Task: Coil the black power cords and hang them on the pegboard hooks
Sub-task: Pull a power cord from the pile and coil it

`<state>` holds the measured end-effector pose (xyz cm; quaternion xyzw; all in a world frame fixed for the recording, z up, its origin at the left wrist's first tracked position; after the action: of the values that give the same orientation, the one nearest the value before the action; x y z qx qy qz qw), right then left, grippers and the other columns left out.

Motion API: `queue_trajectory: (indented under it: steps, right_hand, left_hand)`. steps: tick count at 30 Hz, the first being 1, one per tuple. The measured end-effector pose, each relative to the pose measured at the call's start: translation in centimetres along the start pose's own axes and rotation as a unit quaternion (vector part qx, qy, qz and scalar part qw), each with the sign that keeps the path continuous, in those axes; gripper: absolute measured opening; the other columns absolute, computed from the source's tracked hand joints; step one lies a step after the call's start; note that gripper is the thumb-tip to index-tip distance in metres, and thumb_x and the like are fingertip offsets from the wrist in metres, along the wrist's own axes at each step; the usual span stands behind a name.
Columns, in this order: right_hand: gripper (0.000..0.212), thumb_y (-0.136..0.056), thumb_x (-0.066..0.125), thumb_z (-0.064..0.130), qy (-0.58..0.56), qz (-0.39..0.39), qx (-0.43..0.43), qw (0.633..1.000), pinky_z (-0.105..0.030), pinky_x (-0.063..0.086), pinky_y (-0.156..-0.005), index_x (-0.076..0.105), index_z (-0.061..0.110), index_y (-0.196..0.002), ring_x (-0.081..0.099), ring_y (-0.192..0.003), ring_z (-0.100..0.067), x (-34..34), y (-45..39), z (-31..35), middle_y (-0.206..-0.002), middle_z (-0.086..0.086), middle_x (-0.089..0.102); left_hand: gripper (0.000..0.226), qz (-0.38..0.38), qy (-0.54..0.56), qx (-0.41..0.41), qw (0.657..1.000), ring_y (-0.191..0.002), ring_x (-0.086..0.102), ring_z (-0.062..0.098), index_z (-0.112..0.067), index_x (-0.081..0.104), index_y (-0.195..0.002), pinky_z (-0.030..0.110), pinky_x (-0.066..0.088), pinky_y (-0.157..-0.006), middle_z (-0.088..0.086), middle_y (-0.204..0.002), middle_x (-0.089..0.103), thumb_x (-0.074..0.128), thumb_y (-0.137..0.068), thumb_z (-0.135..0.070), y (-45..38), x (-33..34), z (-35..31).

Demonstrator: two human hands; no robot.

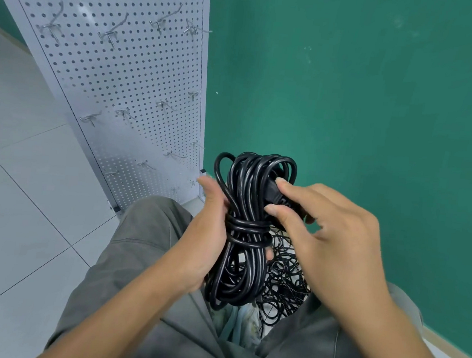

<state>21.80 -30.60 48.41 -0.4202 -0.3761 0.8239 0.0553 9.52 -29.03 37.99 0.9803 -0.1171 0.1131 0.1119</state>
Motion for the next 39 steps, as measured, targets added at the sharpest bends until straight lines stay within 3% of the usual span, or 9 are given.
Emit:
queue_trajectory:
  steps: [6,9,12,16,18,22,29,33,39]
  right_hand:
    - [0.040,-0.092,0.066,-0.007,-0.060,0.048,0.006,0.997,0.001,0.037,-0.079,0.070,0.010,-0.128,0.052,-0.079,0.000,0.8,0.2,0.4,-0.090,0.001,0.057]
    - [0.030,-0.094,0.068,0.001,-0.115,0.030,0.042,0.992,-0.010,0.046,-0.078,0.075,0.015,-0.119,0.062,-0.082,-0.010,0.3,0.0,-0.1,-0.088,0.004,0.064]
    - [0.022,-0.087,0.078,0.013,-0.184,0.030,0.129,0.974,-0.022,0.053,-0.082,0.077,0.027,-0.103,0.069,-0.084,-0.012,0.2,-0.2,-1.7,-0.085,0.009,0.072]
    - [0.021,-0.084,0.081,0.014,-0.220,0.017,0.164,0.961,-0.029,0.055,-0.083,0.076,0.030,-0.097,0.072,-0.083,-0.014,0.5,-0.1,-2.5,-0.082,0.009,0.074]
    - [0.023,-0.085,0.079,0.008,-0.258,-0.006,0.173,0.950,-0.026,0.054,-0.081,0.077,0.027,-0.096,0.071,-0.083,-0.013,0.5,0.1,-2.9,-0.084,0.007,0.074]
    - [0.020,-0.082,0.076,0.002,-0.388,-0.035,0.216,0.895,-0.018,0.052,-0.078,0.077,0.020,-0.092,0.067,-0.080,-0.008,1.2,0.5,-3.8,-0.087,0.001,0.076]
    - [0.022,-0.078,0.069,0.004,-0.589,-0.089,0.345,0.725,-0.022,0.055,-0.084,0.070,-0.002,-0.099,0.069,-0.089,-0.015,4.7,1.9,-5.8,-0.092,-0.008,0.076]
    - [0.024,-0.081,0.066,0.002,-0.593,-0.070,0.347,0.723,-0.021,0.055,-0.086,0.069,-0.006,-0.103,0.070,-0.092,-0.015,4.7,1.8,-5.8,-0.096,-0.010,0.076]
    - [0.025,-0.088,0.062,0.002,-0.560,-0.025,0.321,0.763,-0.026,0.053,-0.095,0.072,-0.001,-0.111,0.070,-0.111,-0.023,4.7,2.1,-5.7,-0.114,-0.016,0.075]
  left_hand:
    - [0.084,-0.020,-0.004,0.015,1.000,-0.067,0.074,0.025,-0.037,0.077,-0.107,0.034,0.059,-0.066,0.017,-0.079,0.076,0.011,-0.077,-0.080,0.1,0.0,-1.2]
    - [0.076,-0.036,-0.026,0.048,0.998,-0.070,0.074,0.022,-0.049,0.080,-0.092,0.033,0.060,-0.064,0.003,-0.086,0.080,0.011,-0.078,-0.079,-0.6,0.0,-2.3]
    - [0.084,-0.069,-0.024,0.038,0.997,-0.070,0.074,0.021,-0.040,0.074,-0.122,0.038,0.061,-0.073,0.000,-0.083,0.080,0.009,-0.088,-0.081,-1.3,-1.3,-2.8]
    - [0.085,-0.001,-0.134,0.077,0.988,-0.111,0.068,0.033,-0.061,0.064,-0.121,0.065,0.046,-0.104,-0.009,-0.123,0.073,0.021,-0.062,-0.106,-0.7,-0.5,-3.7]
    - [0.081,-0.004,-0.173,0.093,0.981,-0.119,0.066,0.023,-0.063,0.058,-0.127,0.056,0.047,-0.109,-0.021,-0.126,0.069,0.015,-0.070,-0.101,-0.3,-0.4,-4.5]
    - [0.049,-0.016,-0.234,0.139,0.962,-0.113,0.045,-0.033,-0.059,0.048,-0.120,-0.006,0.031,-0.094,-0.057,-0.111,0.053,0.016,-0.085,-0.074,1.0,0.4,-6.7]
    - [0.063,-0.005,-0.303,0.153,0.940,-0.111,0.064,-0.002,-0.041,0.052,-0.135,0.019,0.049,-0.098,-0.013,-0.119,0.072,0.032,-0.090,-0.081,-0.5,0.6,-5.9]
    - [0.059,-0.008,-0.283,0.154,0.947,-0.113,0.061,-0.008,-0.041,0.051,-0.137,0.010,0.044,-0.095,-0.018,-0.121,0.070,0.030,-0.093,-0.074,-0.8,0.5,-5.7]
    - [0.059,-0.023,-0.350,0.179,0.919,-0.086,0.064,0.000,-0.032,0.046,-0.131,0.028,0.049,-0.077,-0.013,-0.090,0.069,0.030,-0.095,-0.076,-0.6,1.2,-5.3]
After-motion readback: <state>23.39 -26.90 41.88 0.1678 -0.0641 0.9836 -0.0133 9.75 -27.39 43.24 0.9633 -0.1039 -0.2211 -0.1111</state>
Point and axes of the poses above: each hand's wrist, its own y-axis away from the middle knuckle, its own x-axis out of the palm, z = x × y, the point moved 9 cm from there along -y, towards the middle knuckle
